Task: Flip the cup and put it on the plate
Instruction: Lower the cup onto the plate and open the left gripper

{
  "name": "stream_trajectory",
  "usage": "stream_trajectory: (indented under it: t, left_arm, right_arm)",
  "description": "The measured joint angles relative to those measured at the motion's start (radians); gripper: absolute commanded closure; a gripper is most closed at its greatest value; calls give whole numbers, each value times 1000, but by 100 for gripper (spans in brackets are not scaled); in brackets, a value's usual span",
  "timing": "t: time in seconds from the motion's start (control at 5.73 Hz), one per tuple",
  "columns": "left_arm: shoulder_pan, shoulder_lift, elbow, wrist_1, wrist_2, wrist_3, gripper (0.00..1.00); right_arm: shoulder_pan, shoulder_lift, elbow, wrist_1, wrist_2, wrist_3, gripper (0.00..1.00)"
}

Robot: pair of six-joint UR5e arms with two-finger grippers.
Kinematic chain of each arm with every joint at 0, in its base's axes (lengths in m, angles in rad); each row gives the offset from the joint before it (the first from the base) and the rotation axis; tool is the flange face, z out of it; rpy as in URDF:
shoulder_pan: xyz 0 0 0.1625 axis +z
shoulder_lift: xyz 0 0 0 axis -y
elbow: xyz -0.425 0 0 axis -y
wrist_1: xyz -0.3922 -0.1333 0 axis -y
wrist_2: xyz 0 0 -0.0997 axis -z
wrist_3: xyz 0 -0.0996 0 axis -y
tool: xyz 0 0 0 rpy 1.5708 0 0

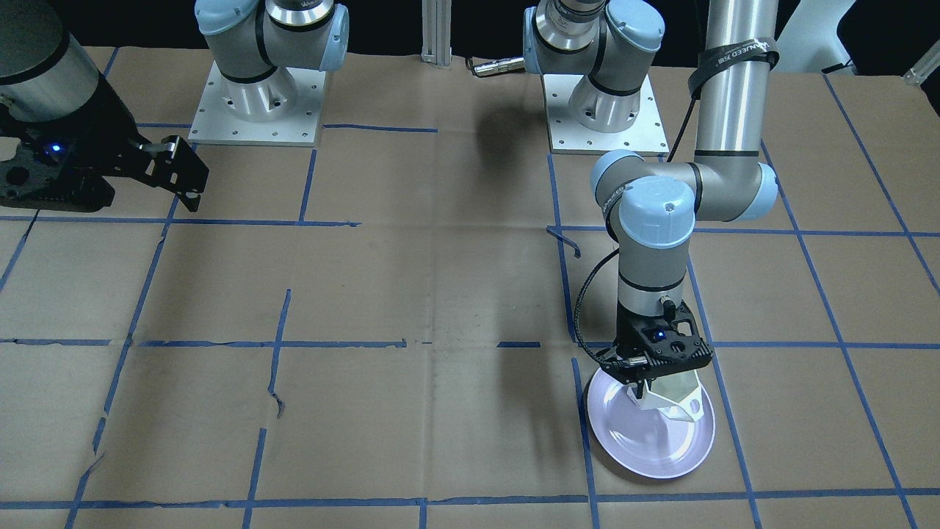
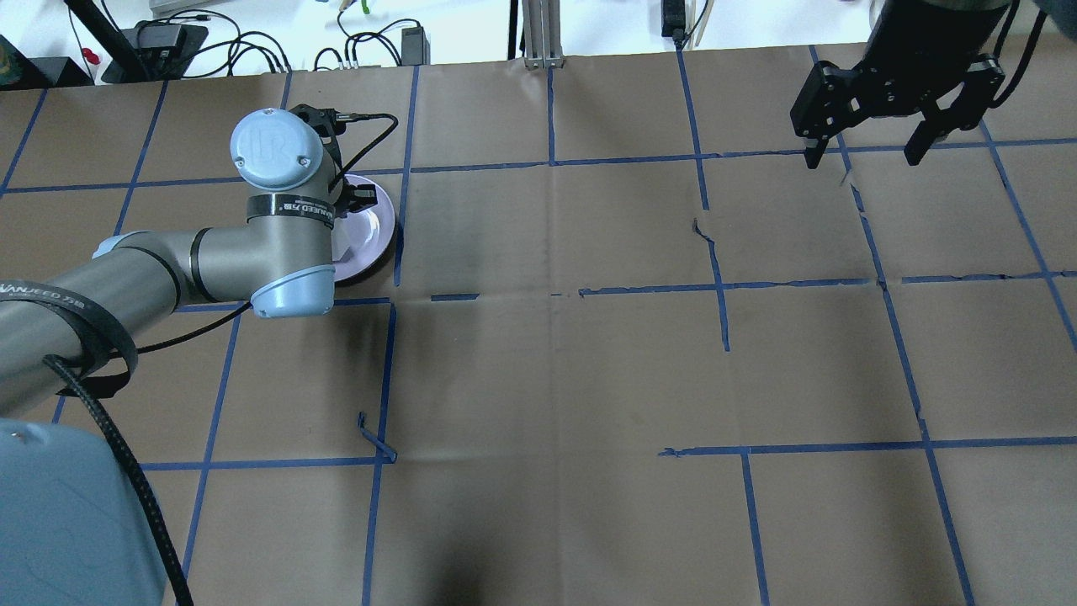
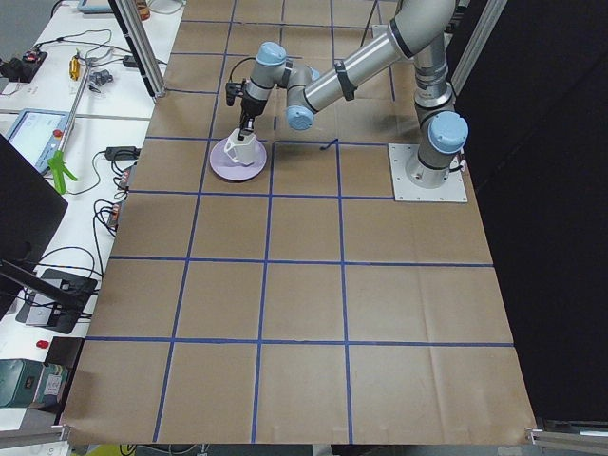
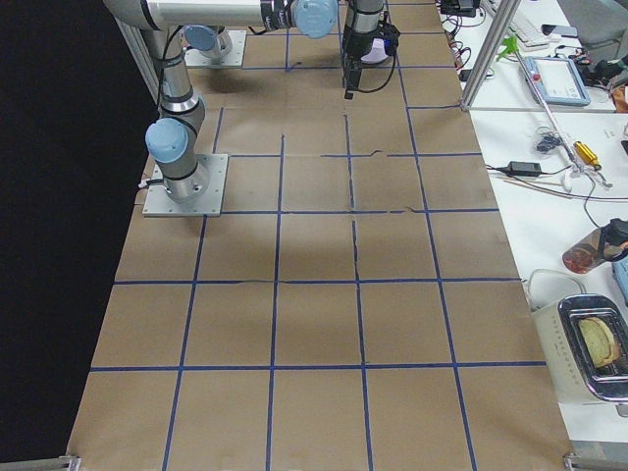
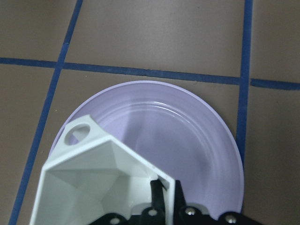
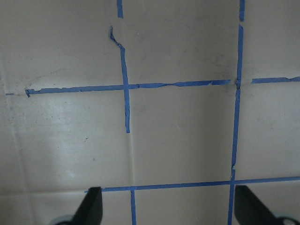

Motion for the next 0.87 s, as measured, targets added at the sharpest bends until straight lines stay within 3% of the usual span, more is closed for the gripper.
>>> stream_trajectory:
  t: [0.17,0.52,0.87]
  left_arm:
    - [0,-2,0,0,-1,0,2]
    - [1,3,7,-20,-1,0,1]
    - [-1,98,43,-215,-7,0,1]
  right_arm:
    - [0,0,0,0,0,0,0]
    - [0,0,0,0,0,0,0]
    - [0,0,0,0,0,0,0]
